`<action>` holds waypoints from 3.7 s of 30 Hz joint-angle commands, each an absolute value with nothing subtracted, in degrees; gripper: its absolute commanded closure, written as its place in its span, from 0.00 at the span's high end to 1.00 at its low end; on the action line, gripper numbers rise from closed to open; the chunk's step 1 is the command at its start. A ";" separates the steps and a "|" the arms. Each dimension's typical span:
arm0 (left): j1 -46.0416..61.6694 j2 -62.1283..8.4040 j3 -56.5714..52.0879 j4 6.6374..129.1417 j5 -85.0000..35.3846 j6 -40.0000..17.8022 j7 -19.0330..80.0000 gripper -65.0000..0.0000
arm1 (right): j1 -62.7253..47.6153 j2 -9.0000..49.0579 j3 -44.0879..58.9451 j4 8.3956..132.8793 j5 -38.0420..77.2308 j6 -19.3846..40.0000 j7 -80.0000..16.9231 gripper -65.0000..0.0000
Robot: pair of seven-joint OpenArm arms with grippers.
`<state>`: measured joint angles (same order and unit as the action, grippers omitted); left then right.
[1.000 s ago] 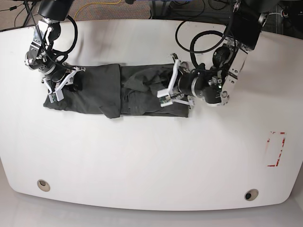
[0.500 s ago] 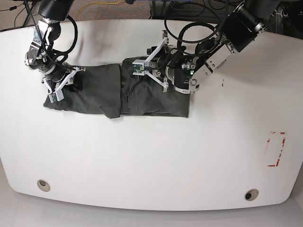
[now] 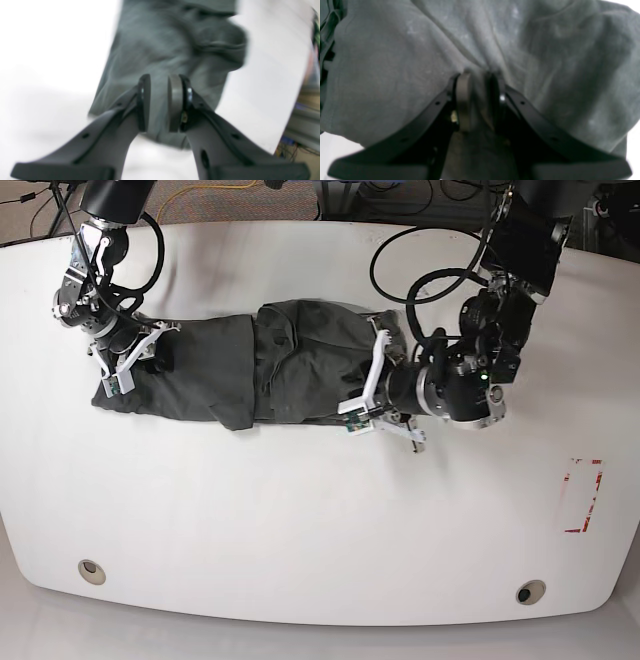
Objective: Layout the t-shirt on the table in an organized manner, then fold the t-shirt properly
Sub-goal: 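Regrasp the folded edge with the left gripper and pull it flat, then move the right gripper to the bundle's other end and grasp it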
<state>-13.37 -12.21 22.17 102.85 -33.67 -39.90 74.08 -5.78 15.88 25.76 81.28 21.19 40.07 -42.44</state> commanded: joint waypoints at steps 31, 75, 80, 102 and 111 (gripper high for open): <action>-7.25 -13.93 33.98 98.42 -24.48 -40.00 73.45 0.16 | -5.23 16.57 25.71 81.45 20.26 40.00 -44.18 0.20; -10.24 -15.34 25.27 79.87 -24.31 -40.00 60.18 0.16 | -5.23 16.66 25.80 81.45 20.26 40.00 -44.18 0.20; -11.56 -18.07 25.36 80.04 -24.48 -40.00 60.18 0.16 | -5.23 16.66 25.80 81.71 20.26 40.00 -44.18 0.20; -15.43 -22.11 25.36 81.36 -24.48 -40.00 60.18 0.16 | -2.77 16.57 26.07 88.13 20.44 40.00 -48.48 0.21; -14.99 -22.11 25.10 89.36 -24.57 -40.00 60.44 0.16 | 0.48 14.46 30.02 103.52 20.53 40.00 -61.41 0.29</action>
<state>-13.78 -21.80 25.56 86.52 -23.99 -40.01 61.28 -0.73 14.74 28.42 100.03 19.94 40.12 -59.83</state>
